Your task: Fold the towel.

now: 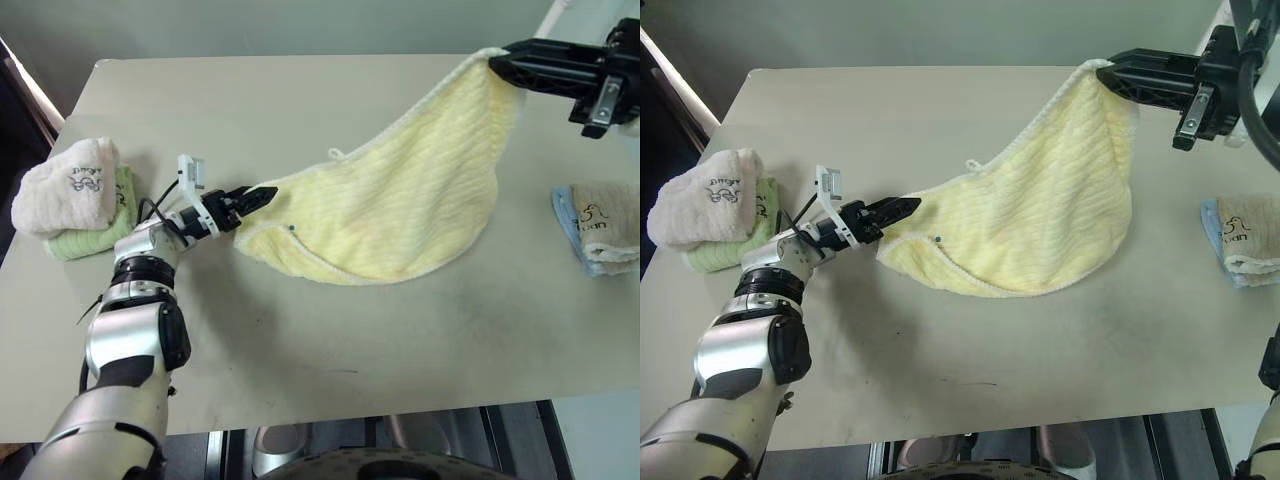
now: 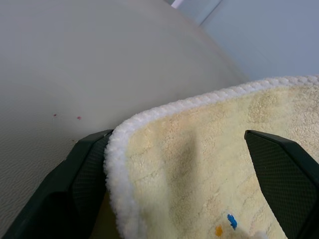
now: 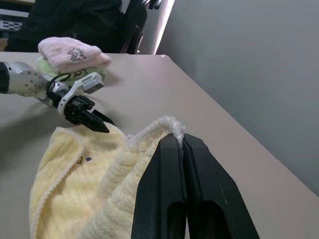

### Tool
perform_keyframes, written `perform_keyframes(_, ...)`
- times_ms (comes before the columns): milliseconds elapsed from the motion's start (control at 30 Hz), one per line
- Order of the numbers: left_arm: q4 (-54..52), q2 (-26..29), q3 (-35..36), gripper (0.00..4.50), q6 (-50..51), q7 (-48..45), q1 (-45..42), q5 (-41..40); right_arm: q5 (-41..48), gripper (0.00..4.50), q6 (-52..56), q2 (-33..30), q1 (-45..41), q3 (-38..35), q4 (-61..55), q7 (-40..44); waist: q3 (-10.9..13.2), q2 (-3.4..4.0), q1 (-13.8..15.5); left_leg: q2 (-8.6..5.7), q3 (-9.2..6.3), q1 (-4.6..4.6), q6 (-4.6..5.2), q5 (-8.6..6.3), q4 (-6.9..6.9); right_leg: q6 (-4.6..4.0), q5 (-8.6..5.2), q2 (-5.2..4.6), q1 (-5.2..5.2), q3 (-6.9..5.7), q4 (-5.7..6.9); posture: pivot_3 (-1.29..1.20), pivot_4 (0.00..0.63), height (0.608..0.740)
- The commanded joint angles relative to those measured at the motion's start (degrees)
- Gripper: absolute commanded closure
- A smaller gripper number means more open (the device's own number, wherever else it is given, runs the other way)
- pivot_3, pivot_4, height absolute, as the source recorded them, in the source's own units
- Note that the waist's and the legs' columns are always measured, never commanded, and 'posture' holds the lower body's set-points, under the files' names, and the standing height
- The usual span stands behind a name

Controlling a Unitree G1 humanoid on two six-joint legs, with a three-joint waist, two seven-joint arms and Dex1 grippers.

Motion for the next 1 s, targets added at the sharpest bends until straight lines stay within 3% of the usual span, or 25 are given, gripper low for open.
perform_keyframes(33,0.7,0.6,0.7,0.00,1.1,0.6,-1.2,-0.1,0.3,4.46,-0.7,-1.2,-0.3,-1.3,-1.0,-0.6,0.0,0.00,0.0,0.00,0.00,0.00,0.00,0.00,0.00,0.01,0.00,0.00,0.00,0.00,0.00,0.00,0.150,0.740)
perform_keyframes(100,1.2,0.6,1.2,0.00,2.7,0.5,-1.7,-0.6,0.1,4.46,-0.9,-1.3,-0.2,-1.1,-1.1,-0.6,0.0,0.00,0.0,0.00,0.00,0.00,0.00,0.00,0.00,0.00,0.00,0.00,0.00,0.00,0.02,0.00,0.150,0.740)
perform_keyframes(200,1.6,0.4,1.0,0.58,1.8,0.7,-1.3,0.1,-0.2,4.50,-1.0,-1.5,0.0,-1.1,-1.1,-0.8,0.0,0.00,0.0,0.00,0.01,0.00,0.01,0.00,0.01,0.00,0.00,0.01,0.00,0.01,0.02,0.00,0.150,0.740)
perform_keyframes(567,2.1,-0.4,4.1,4.48,3.4,0.9,-1.5,-2.5,0.3,4.50,-0.8,-1.9,0.8,-1.7,-1.9,-1.6,0.0,0.00,0.0,0.00,0.04,-0.14,-0.32,0.19,0.00,0.11,0.02,0.01,-0.16,0.01,0.01,0.00,0.150,0.740)
perform_keyframes(800,1.8,-1.2,5.5,4.48,-4.2,5.6,-1.0,-2.3,-0.1,4.50,-1.5,-2.4,2.1,-2.0,-2.3,-1.9,0.0,0.00,0.0,0.00,0.05,-0.15,-0.32,0.20,0.03,0.16,0.05,0.01,-0.16,0.02,0.01,0.00,0.150,0.740)
perform_keyframes(1000,2.9,-3.2,9.9,4.48,-17.2,17.8,-5.0,-3.4,-2.2,4.50,-3.8,-3.2,3.0,-2.4,0.8,-3.0,0.0,0.00,0.0,-0.01,0.05,-0.19,-0.33,0.20,0.10,0.21,0.07,0.01,-0.16,0.03,0.01,0.00,0.150,0.740)
